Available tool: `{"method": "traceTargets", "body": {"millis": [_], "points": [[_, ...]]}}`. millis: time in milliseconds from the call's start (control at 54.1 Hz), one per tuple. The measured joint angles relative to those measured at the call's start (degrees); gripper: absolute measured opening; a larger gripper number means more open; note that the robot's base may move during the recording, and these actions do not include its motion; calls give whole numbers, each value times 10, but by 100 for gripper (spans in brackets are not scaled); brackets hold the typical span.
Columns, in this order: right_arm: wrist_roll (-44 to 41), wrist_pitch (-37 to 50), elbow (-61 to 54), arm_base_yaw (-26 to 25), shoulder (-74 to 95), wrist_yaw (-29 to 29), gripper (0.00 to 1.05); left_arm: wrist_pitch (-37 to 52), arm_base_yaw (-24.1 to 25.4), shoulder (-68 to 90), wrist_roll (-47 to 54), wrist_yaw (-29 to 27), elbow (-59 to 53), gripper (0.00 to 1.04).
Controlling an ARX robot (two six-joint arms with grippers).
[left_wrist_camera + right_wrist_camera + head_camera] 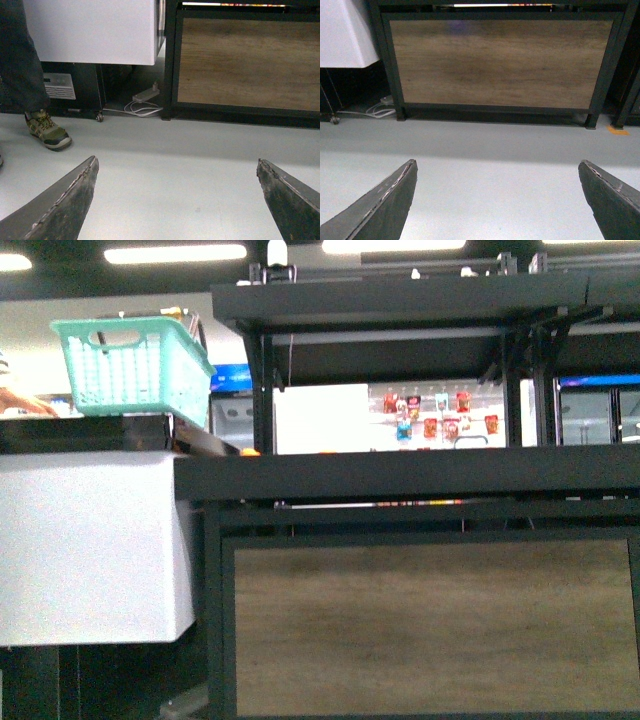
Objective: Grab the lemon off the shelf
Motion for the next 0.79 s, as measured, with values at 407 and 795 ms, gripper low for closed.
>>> {"method": "traceTargets", "body": {"millis": [407, 795], "points": [[0, 0, 0, 0, 0, 0, 97, 0, 0, 0, 0, 0, 0, 97], [0, 0, 0, 0, 0, 0, 97, 0, 0, 0, 0, 0, 0, 97]]}}
